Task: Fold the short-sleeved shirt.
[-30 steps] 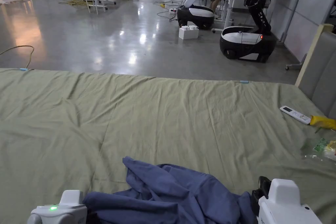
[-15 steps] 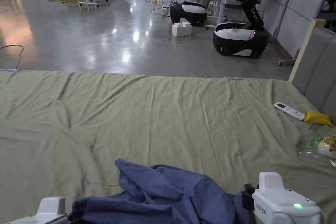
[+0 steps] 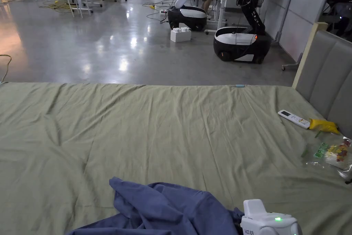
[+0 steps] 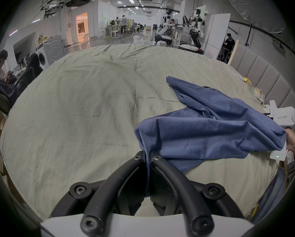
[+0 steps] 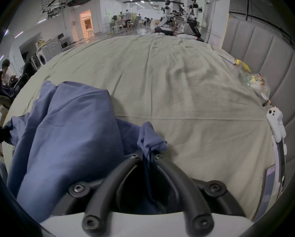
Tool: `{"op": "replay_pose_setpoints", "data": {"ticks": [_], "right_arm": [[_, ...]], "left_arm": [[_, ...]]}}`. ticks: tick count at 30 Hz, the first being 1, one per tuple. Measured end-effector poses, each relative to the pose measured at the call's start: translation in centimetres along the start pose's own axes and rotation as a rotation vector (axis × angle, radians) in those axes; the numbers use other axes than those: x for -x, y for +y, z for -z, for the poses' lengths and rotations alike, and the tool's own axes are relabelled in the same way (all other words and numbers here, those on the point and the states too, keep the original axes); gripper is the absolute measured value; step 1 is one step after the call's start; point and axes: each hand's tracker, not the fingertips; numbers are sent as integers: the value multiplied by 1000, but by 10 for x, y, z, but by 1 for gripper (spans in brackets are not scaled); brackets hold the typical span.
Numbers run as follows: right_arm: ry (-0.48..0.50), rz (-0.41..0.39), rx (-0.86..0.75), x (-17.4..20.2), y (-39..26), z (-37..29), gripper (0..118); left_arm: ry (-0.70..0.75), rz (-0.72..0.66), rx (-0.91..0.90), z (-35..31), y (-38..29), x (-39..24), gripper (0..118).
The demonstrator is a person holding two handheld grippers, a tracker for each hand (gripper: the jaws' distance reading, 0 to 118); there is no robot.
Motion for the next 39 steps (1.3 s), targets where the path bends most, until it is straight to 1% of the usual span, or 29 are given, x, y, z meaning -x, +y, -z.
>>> {"op": "replay_pose_setpoints", "data": {"ticks": [1,2,4,8,10,16,18,19,21,26,28,34,36,37,38,39], "right_arm": [[-29,-29,-6,2,1,-3,8],[-21,-34,-13,4,0,-7,7],[-28,-21,-46,3,1,-18,6],[-25,39,-149,1,10,-53,6],[-38,18,-191,2,20,-74,6],[-53,-5,-342,-2,52,-138,6],[-85,-12,-399,-2,65,-164,6],[-92,-9,-421,-3,71,-173,6],[-97,22,-475,-7,84,-195,6],[-126,15,-585,-10,117,-239,6],[-132,30,-610,-9,133,-255,6],[-155,41,-714,-1,181,-291,6],[-162,26,-729,5,197,-300,6],[-174,7,-763,6,204,-304,6],[-189,-32,-783,9,212,-308,6],[-184,-6,-769,9,217,-309,6]], "left_arm": [[-1,-1,-2,-1,0,-1,5],[-6,-8,-12,-5,4,-2,5],[-11,-9,-30,-11,8,-3,5],[-35,-13,-97,-32,27,0,5],[-41,-14,-133,-45,40,2,5],[-34,16,-289,-100,94,9,5],[-26,17,-343,-120,116,16,5],[-25,16,-359,-128,124,19,5],[-14,11,-397,-147,143,28,5],[14,-3,-483,-195,184,40,5],[21,-14,-516,-209,200,44,5],[28,-46,-560,-229,243,47,5],[28,-58,-569,-232,258,45,5],[34,-47,-571,-234,264,43,5],[44,-38,-576,-234,270,43,5],[48,-33,-579,-235,277,42,5]]}}
